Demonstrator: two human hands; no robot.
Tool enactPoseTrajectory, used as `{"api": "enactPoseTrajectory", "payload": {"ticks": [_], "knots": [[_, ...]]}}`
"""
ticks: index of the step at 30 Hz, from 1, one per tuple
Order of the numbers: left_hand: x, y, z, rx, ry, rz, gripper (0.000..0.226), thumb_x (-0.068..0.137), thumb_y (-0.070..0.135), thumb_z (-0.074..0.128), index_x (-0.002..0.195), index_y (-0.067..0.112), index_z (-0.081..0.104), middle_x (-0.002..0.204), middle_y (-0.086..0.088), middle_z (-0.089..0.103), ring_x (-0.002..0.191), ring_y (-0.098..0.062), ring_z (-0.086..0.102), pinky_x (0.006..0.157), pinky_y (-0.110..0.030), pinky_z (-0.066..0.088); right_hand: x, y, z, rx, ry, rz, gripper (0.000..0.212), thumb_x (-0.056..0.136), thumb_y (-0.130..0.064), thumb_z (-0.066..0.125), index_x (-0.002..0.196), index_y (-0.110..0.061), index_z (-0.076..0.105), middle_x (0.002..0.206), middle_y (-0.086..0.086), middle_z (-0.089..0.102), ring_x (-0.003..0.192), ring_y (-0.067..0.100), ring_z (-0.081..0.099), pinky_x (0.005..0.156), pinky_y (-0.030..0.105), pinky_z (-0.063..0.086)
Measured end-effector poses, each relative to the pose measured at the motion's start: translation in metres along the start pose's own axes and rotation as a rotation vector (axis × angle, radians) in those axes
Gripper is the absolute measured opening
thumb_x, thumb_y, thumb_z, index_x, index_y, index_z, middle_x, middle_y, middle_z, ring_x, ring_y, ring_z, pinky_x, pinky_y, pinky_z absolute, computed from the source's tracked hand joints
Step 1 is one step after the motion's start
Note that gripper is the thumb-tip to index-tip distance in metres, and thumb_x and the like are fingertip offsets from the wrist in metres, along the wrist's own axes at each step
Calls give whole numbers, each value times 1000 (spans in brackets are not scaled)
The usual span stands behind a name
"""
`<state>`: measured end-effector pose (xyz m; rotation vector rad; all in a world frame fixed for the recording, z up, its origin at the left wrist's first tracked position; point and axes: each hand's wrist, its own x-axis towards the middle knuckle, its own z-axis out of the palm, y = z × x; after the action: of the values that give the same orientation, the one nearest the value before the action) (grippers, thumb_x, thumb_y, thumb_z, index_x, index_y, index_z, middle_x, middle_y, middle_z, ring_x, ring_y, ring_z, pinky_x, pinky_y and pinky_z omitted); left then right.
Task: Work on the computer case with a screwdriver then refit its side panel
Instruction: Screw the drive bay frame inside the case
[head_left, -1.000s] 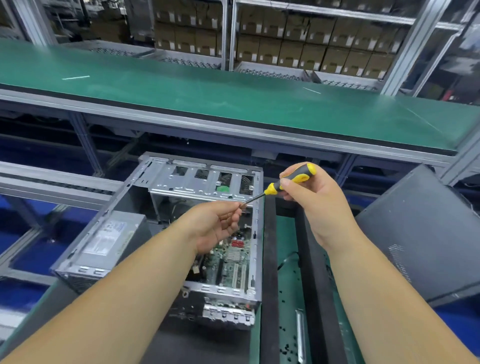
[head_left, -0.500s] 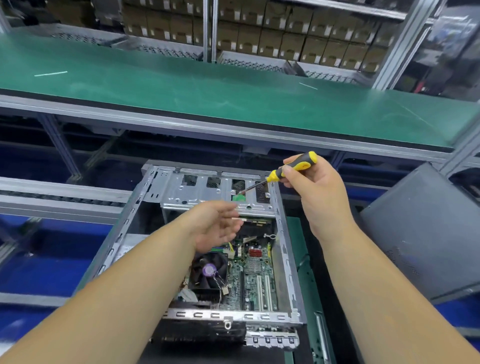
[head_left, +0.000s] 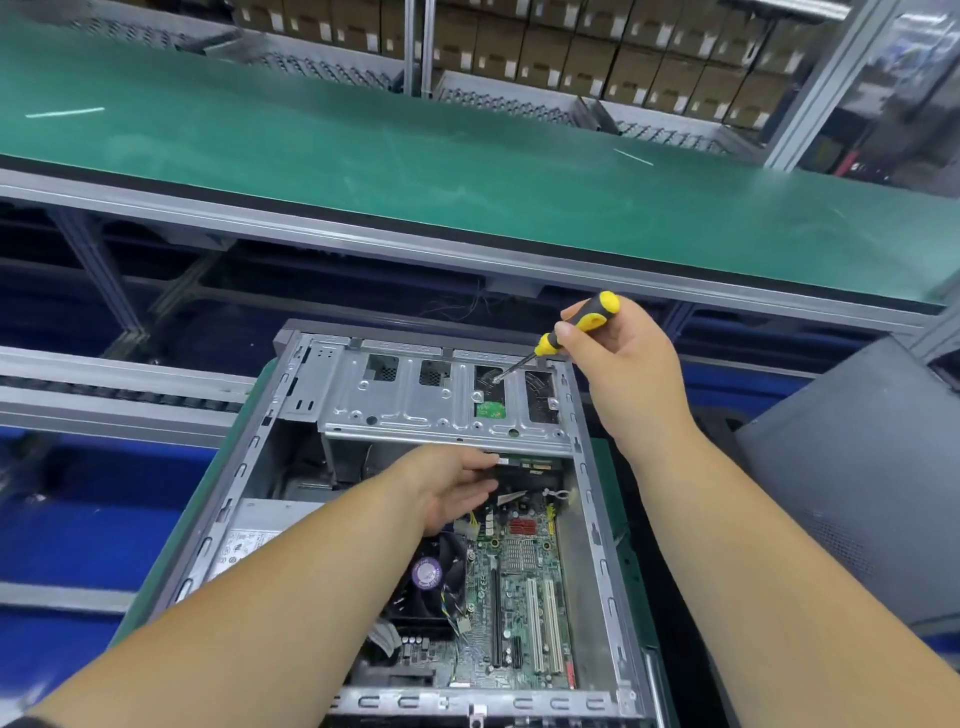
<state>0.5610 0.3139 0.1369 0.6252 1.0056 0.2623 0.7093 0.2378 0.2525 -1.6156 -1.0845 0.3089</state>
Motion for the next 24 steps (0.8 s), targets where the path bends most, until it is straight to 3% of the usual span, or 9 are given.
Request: {"api": "enactPoseTrajectory", "payload": {"ticks": [5,10,16,24], "knots": [[8,-1,-9,-73,-77,-4,28,84,-1,70,109,-6,59,108,-20,69,91,-27,73,74,-31,61,13,9,14,-64,-40,23,5,89,-32,67,92,-31,65,90,-10,72,90,7,69,88,42,55],[13,-2,-8,-87,-76,-2,23,84,-6,68,105,-8,60,97,-20,73,88,-28,73,69,-28,61,24,16,24,-104,-60,55,5,89,-32,68,92,-32,64,90,-10,72,89,8,68,87,42,55],[12,0,-8,-97,-75,-10,22,84,-7,67,105,-9,61,93,-20,73,87,-28,73,62,-24,59,30,20,31,-164,-92,47,4,89,-33,67,91,-33,64,84,-19,69,82,-3,64,79,31,55],[13,0,-7,-112,-82,-22,22,84,-7,66,106,-9,60,98,-20,72,87,-27,74,67,-26,61,32,17,36,-196,-135,50,7,91,-31,67,93,-25,64,85,-11,69,80,0,64,72,24,49]]}}
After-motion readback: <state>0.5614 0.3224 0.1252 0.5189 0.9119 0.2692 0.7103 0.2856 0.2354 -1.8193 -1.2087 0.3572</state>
